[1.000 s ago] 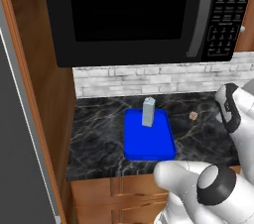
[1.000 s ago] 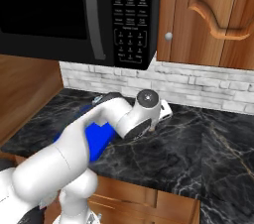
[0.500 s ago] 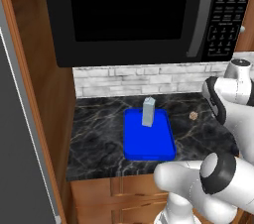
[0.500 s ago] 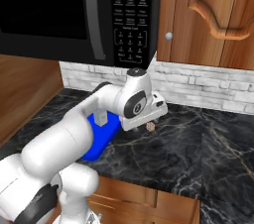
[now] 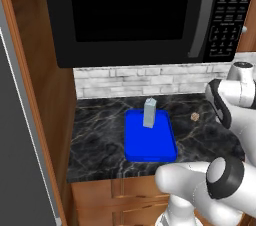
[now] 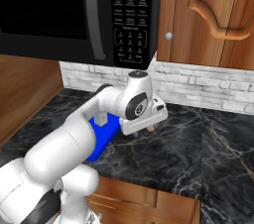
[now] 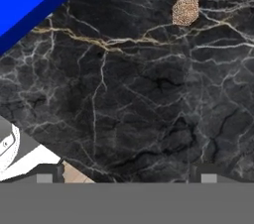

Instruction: Take out the milk from the fridge and place it on the tray on the counter. Then take the sugar cube near the tray and place it in the tray.

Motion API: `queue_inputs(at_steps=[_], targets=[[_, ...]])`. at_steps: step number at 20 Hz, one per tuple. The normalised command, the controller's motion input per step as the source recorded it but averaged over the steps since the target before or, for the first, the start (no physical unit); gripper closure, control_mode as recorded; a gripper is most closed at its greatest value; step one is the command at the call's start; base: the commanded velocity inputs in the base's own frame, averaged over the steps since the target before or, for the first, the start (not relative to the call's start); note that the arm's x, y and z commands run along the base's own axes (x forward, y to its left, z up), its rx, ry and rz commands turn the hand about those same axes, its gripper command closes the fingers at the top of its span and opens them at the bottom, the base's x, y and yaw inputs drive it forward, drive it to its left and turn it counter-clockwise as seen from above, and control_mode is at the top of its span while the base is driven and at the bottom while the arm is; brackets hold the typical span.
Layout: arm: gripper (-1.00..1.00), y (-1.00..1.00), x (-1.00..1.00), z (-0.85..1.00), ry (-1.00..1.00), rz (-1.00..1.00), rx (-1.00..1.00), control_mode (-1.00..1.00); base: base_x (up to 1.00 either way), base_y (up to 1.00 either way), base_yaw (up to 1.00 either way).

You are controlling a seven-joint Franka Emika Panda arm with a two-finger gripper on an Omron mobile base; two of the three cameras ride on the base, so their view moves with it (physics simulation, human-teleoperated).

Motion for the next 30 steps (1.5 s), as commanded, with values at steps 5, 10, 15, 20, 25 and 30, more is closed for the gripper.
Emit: queue_inputs(at_steps=[5, 10, 15, 20, 25, 30], targets=[[-1.0, 0.0, -0.07, -0.2, 0.12, 0.0, 0.0, -1.0, 0.0, 0.0, 0.0], [-1.0, 0.06, 0.1, -0.11, 0.01, 0.0, 0.0, -1.0, 0.0, 0.0, 0.0], [-1.0, 0.0, 0.07, -0.35, 0.0, 0.0, 0.04, -1.0, 0.0, 0.0, 0.0], [-1.0, 0.0, 0.3, -0.11, 0.01, 0.0, 0.09, -1.0, 0.0, 0.0, 0.0], [-1.0, 0.01, 0.39, -0.14, 0.04, 0.0, 0.02, -1.0, 0.0, 0.0, 0.0], [-1.0, 0.01, 0.37, -0.23, 0.05, 0.0, 0.0, -1.0, 0.0, 0.0, 0.0]])
